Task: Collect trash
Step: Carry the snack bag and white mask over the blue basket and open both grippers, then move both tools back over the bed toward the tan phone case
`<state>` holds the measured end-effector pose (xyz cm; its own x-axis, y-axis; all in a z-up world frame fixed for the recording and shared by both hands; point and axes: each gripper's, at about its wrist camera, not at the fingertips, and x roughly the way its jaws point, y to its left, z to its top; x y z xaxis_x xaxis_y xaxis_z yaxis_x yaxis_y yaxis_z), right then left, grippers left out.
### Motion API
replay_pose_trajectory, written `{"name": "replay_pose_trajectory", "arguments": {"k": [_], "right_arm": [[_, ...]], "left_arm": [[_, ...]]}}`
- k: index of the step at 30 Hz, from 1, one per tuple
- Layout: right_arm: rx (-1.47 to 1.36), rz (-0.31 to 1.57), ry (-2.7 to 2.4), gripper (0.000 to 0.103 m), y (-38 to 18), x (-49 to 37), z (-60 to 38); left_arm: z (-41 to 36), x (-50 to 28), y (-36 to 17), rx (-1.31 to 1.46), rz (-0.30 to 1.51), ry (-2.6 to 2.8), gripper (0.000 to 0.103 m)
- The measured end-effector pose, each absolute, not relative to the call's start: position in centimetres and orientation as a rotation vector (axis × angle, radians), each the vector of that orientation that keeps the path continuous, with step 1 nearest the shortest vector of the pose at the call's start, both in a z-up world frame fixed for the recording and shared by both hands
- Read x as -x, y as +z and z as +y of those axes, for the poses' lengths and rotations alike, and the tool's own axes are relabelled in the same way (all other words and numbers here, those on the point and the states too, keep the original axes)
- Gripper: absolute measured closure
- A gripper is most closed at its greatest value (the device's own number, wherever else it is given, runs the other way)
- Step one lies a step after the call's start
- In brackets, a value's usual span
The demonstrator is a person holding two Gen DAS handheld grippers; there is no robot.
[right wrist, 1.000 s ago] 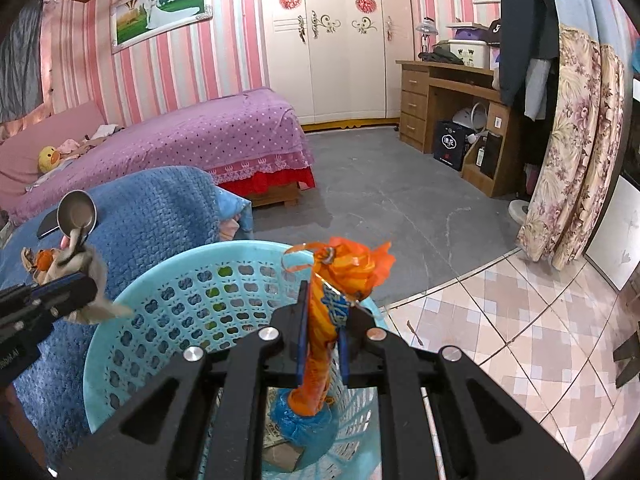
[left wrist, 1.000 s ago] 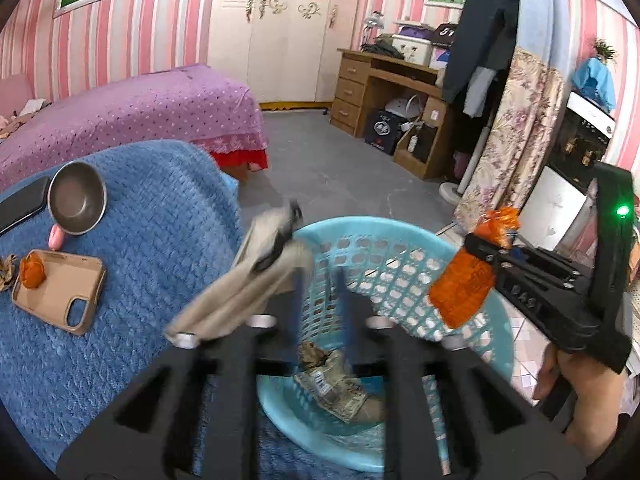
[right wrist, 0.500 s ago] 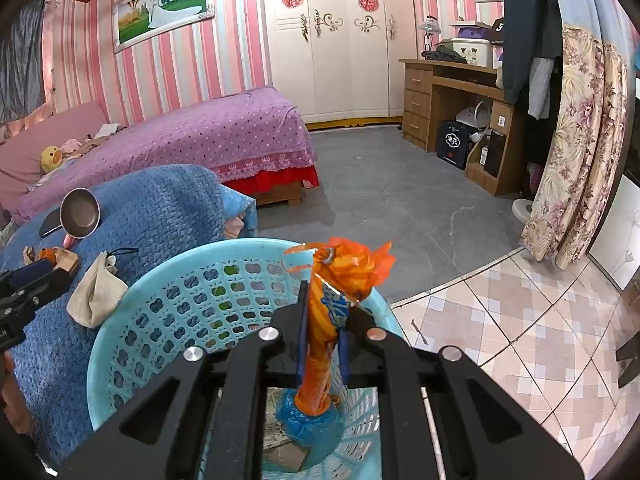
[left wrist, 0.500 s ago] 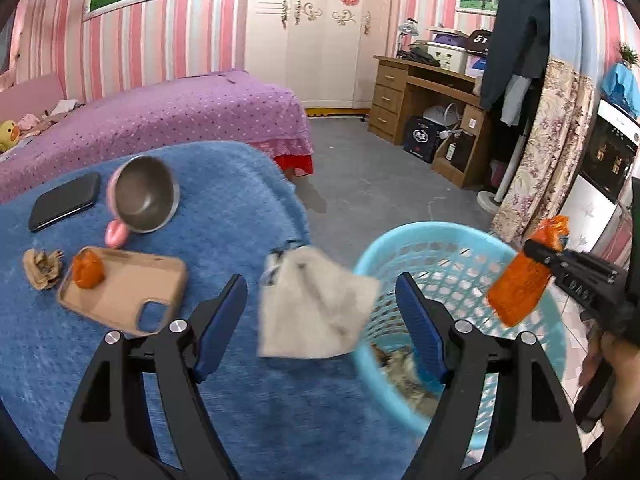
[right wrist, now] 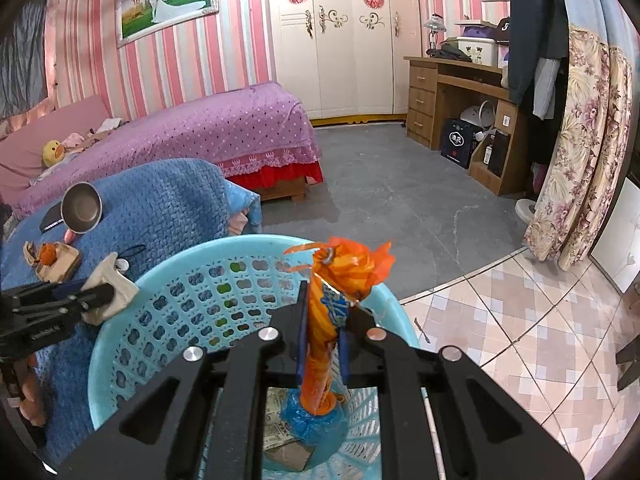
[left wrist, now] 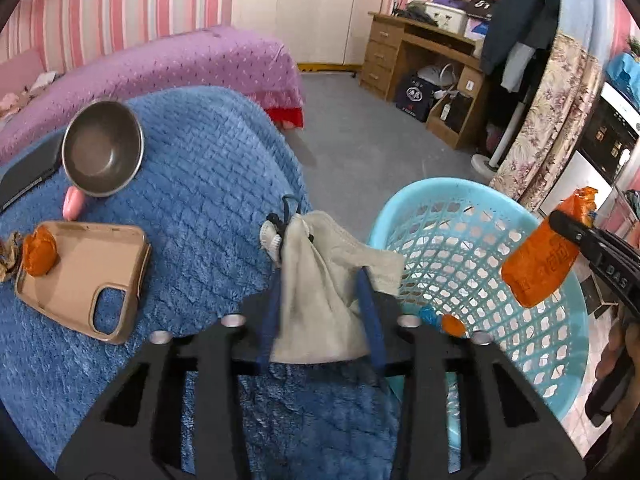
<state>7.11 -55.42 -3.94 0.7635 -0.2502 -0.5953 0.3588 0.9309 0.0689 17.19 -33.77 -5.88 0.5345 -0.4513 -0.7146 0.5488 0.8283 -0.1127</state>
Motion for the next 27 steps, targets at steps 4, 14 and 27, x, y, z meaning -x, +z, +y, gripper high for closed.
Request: {"name": "replay_pose_trajectory", "arguments": {"k": [4, 14, 27], "right_arm": [[-0.159, 0.628, -0.365, 0.088, -3.9, -7.3, -55.3], [-0.141, 0.603, -0.414, 0.03, -3.3, -6.6, -55.6], [-0.138, 0.592, -0.449, 0.018, -3.0, -6.3, -55.8]], "left_arm": [[-33.2, -16.1, -4.1, -0.101, 0.764, -0.604, 0.09], [-36.8, -11.7, -1.8, -0.153, 0.682, -0.662, 0.09], [-36.0, -11.8, -1.8, -0.153, 0.646, -0.572, 0.021]]}}
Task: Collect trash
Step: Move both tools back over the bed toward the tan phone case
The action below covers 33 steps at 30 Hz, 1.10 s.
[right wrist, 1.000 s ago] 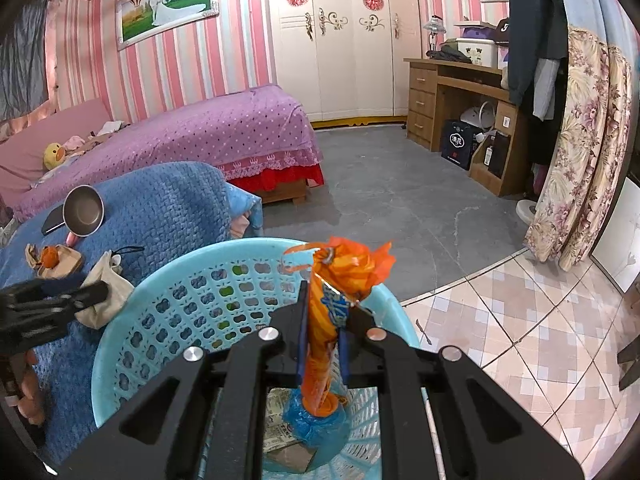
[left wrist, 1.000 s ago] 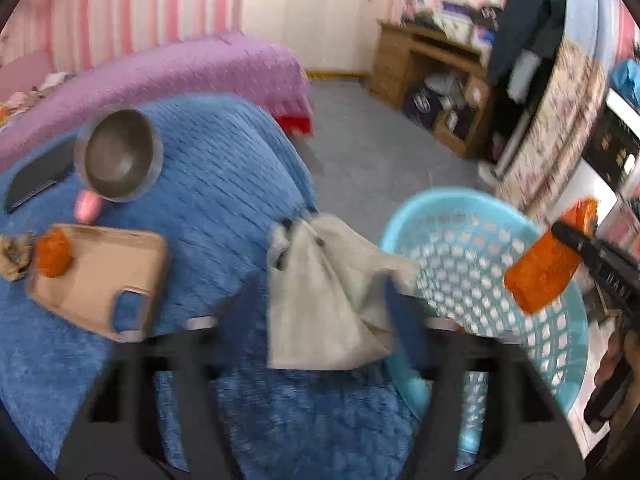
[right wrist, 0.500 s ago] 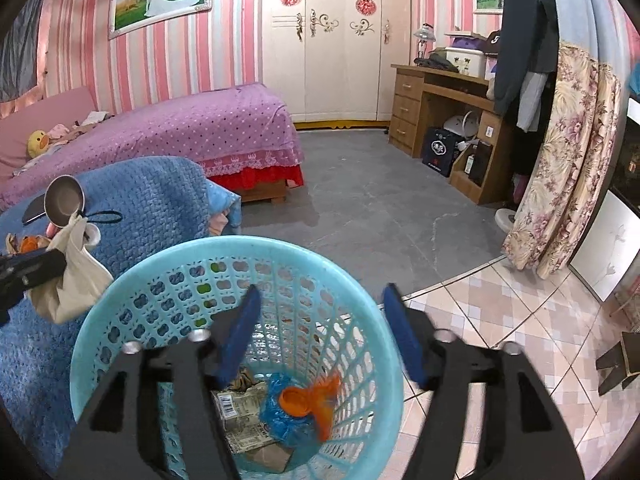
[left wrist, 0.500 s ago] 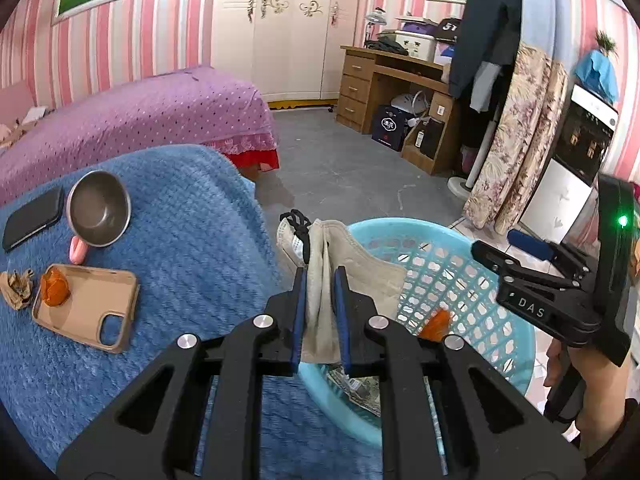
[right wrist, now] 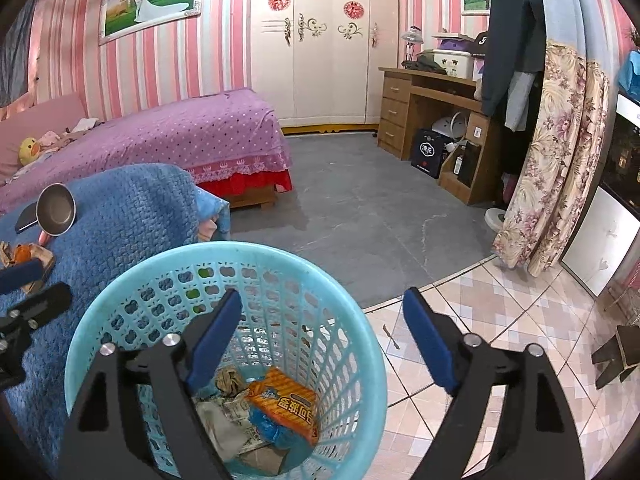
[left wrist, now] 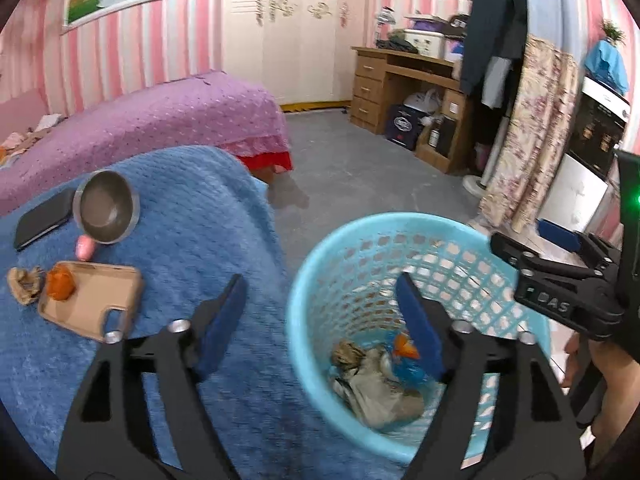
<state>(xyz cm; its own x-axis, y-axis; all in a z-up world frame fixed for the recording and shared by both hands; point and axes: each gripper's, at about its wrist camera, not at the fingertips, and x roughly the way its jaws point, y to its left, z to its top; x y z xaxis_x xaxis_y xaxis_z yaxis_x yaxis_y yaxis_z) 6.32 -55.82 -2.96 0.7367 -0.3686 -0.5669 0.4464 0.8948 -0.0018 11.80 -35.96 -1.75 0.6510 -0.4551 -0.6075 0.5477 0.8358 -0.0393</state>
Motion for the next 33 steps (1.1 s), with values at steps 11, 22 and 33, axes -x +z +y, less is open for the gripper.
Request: {"name": "replay_pose_trajectory", "arguments": {"k": [11, 22, 33], "right_arm": [[-0.117, 0.577, -0.426, 0.007, -1.9, -8.6, -51.3], [-0.107, 0.55, -0.338, 0.005, -0.8, -12.5, -43.3], [-0.044, 0.569, -0.254, 0.005, -1.2, -16.0, -34.4]], "left_arm": [[-25.2, -14.4, 1.1, -0.127, 0.583, -0.368, 0.006], [-14.7, -16.9, 1.3, -0.1, 0.562, -0.203, 0.006], [-7.0, -20.3, -1.9, -0.029, 0.629, -0.103, 0.006]]}}
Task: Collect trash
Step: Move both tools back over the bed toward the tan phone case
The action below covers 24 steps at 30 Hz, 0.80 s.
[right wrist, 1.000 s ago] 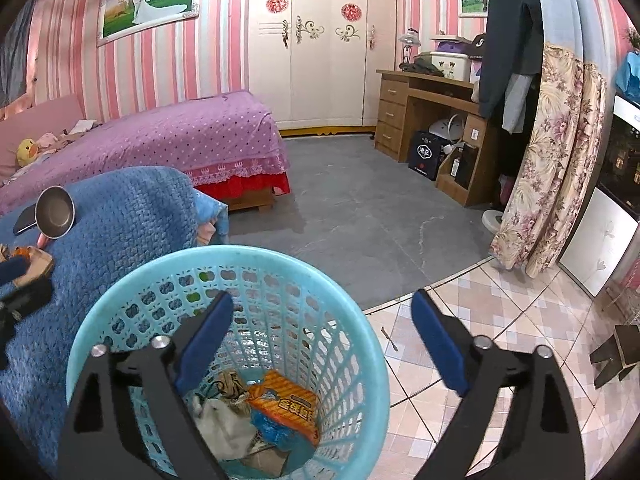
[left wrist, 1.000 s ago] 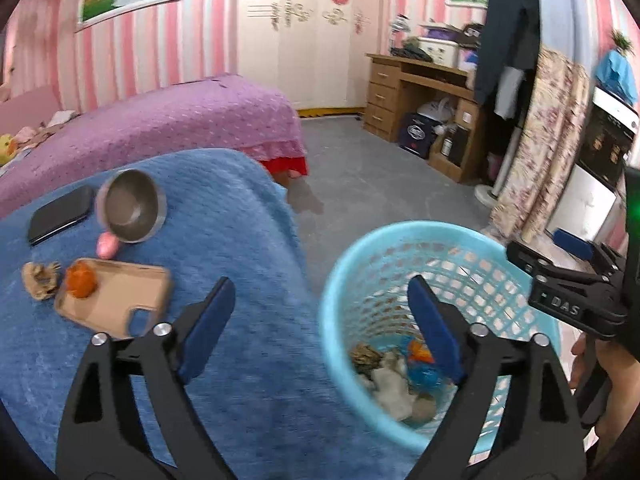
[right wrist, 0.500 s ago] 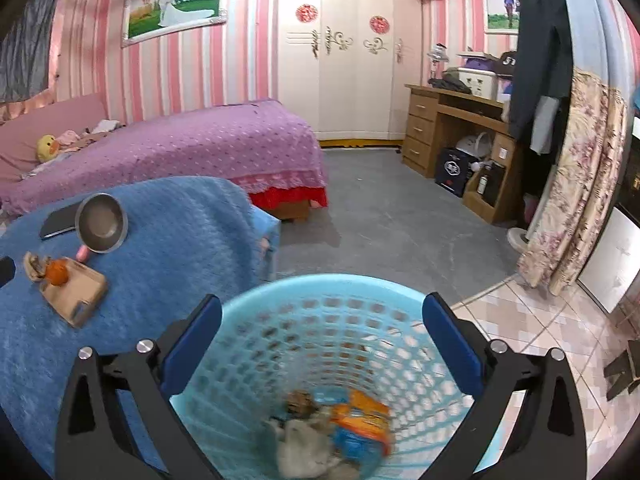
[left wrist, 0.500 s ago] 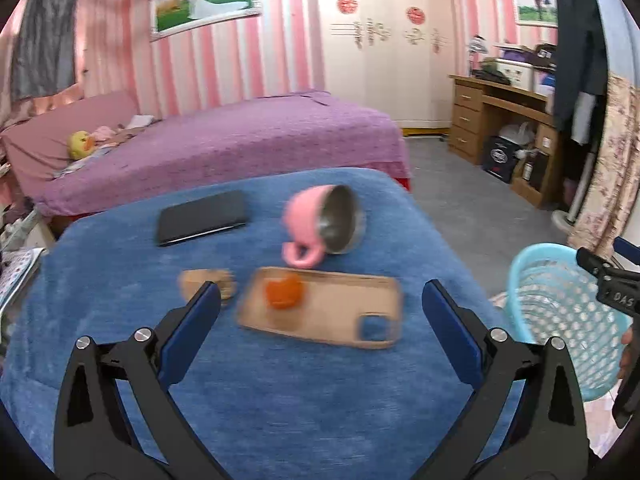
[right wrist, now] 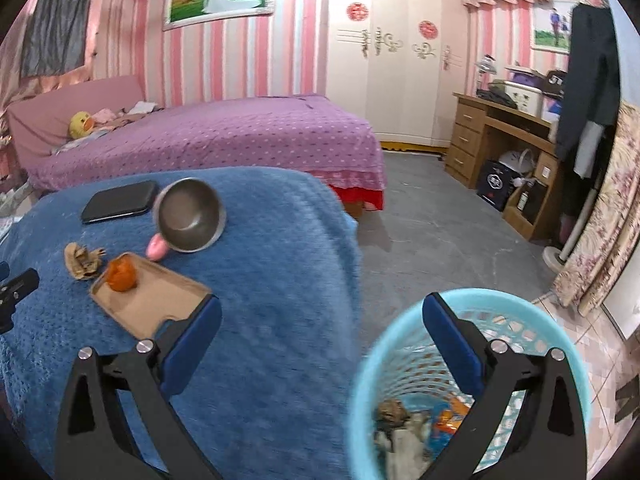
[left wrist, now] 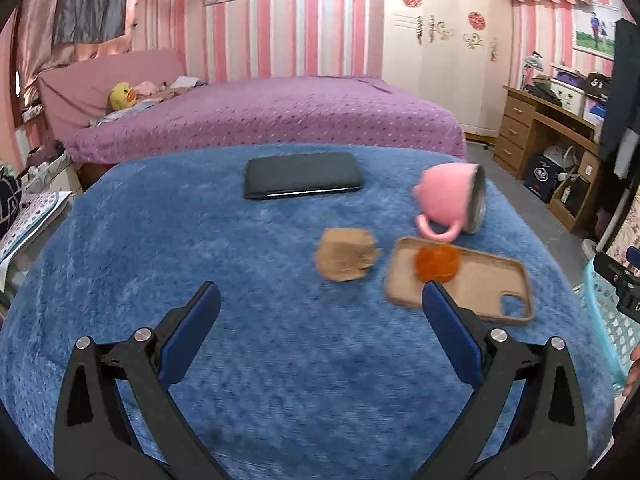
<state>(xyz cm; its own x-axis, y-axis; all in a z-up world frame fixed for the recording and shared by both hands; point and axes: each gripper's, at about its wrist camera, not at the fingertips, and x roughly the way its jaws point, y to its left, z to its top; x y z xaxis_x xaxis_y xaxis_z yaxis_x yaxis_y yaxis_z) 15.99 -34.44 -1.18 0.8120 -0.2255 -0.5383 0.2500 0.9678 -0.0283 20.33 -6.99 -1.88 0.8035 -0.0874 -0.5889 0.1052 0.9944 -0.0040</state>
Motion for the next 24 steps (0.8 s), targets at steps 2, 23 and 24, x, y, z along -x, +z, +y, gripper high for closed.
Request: {"name": "replay_pose_trajectory", "arguments": {"k": [2, 23, 24], "right_arm": [[-0.035, 0.573, -0.236, 0.005, -1.3, -16.6, -32.9], [0.038, 0.62, -0.05, 0.005, -2.5, -21.9, -21.6], [0.046, 0.63, -0.043, 0.006, -2.7, -22.4, -21.1]], "left_arm": [[-5.9, -20.4, -2.0, -0.031, 0.63, -0.089, 0.006], [2.6, -23.3, -4.2, 0.042, 0.711, 0.034, 0.006], [2.8, -23.5, -4.4, 0.047, 0.723, 0.035, 0.006]]}}
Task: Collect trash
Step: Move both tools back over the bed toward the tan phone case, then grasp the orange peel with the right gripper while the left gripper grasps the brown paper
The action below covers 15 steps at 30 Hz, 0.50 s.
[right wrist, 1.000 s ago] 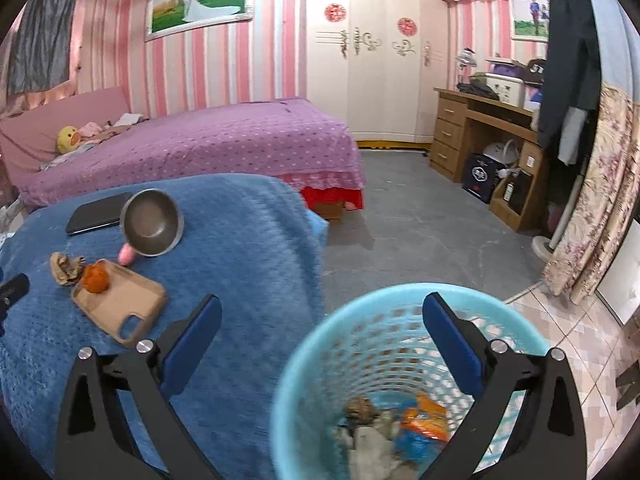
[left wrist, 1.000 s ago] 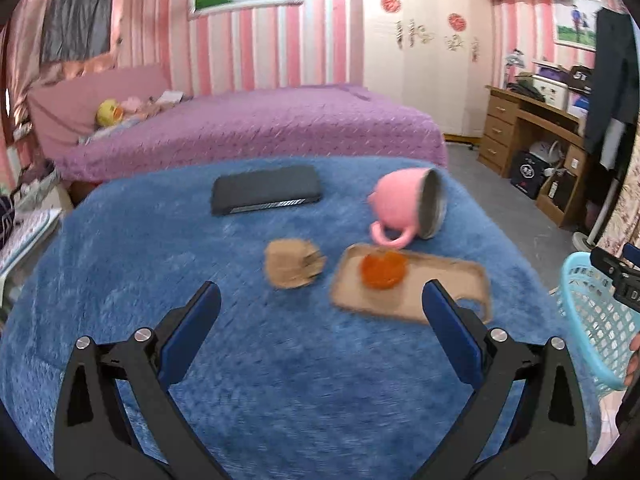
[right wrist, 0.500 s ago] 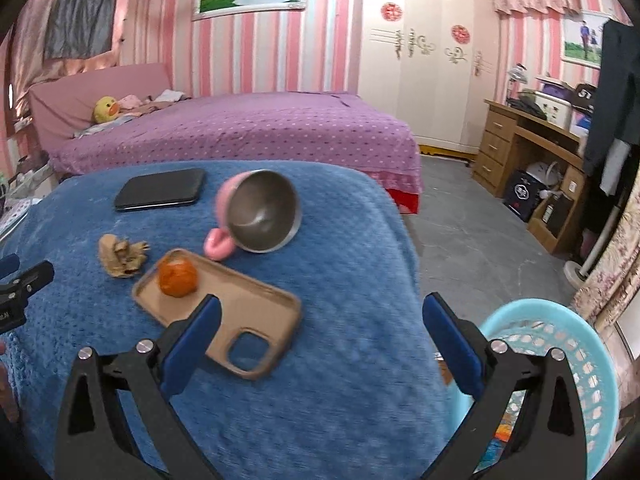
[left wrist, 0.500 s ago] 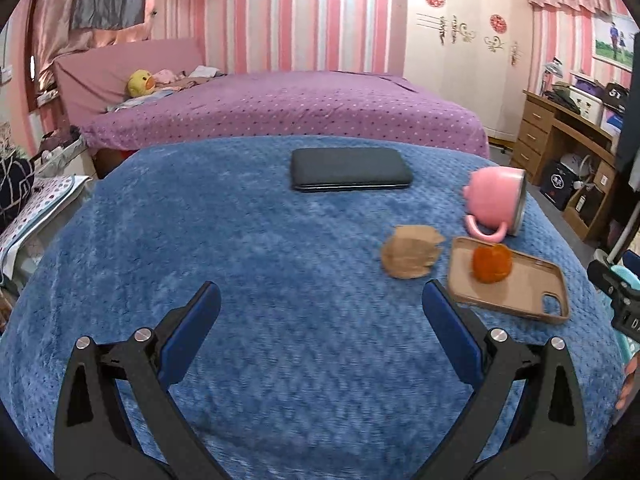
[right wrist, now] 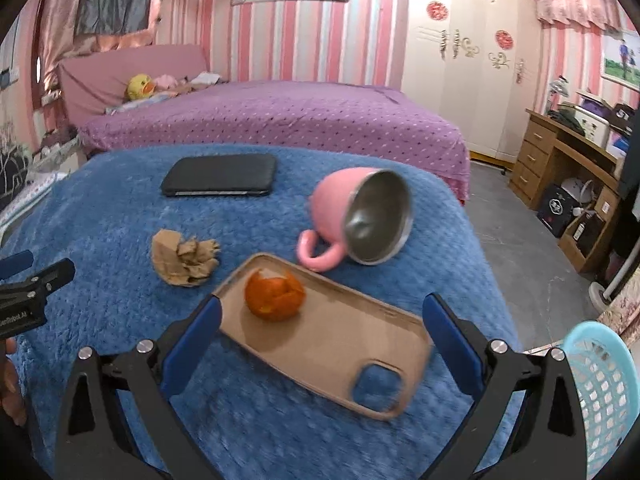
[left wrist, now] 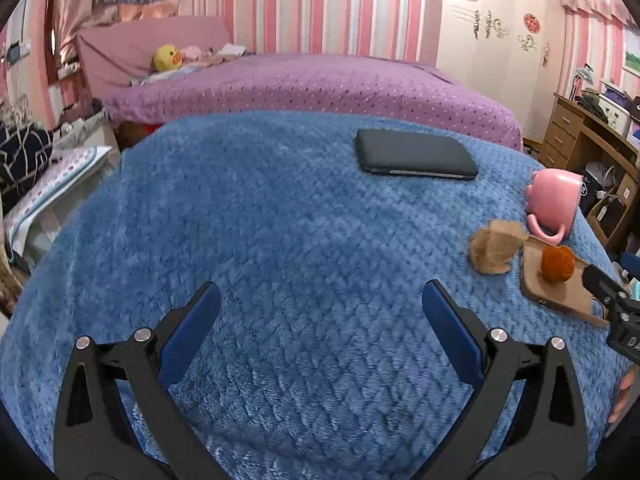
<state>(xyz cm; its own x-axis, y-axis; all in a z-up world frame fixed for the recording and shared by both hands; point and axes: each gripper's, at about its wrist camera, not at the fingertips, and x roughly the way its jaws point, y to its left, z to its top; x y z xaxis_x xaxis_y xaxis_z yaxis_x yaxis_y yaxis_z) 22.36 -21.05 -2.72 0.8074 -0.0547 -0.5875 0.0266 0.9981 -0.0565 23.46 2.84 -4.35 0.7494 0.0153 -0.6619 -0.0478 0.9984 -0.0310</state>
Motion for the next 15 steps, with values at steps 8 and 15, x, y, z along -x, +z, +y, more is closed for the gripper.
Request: {"name": "replay_pose_trajectory", "arguments": {"k": [8, 15], "right_arm": [[0.077, 0.752, 0.039, 0.053, -4.7, -25.9, -19.1], [0.036, 0.721, 0.095, 0.072, -4.1, -25.4, -20.9]], "left_arm": [[2.8, -24.1, -4.7, 0.052, 0.745, 0.035, 0.006], [1.3, -24.5, -4.8, 0.035, 0.751, 0.007, 0.006]]}}
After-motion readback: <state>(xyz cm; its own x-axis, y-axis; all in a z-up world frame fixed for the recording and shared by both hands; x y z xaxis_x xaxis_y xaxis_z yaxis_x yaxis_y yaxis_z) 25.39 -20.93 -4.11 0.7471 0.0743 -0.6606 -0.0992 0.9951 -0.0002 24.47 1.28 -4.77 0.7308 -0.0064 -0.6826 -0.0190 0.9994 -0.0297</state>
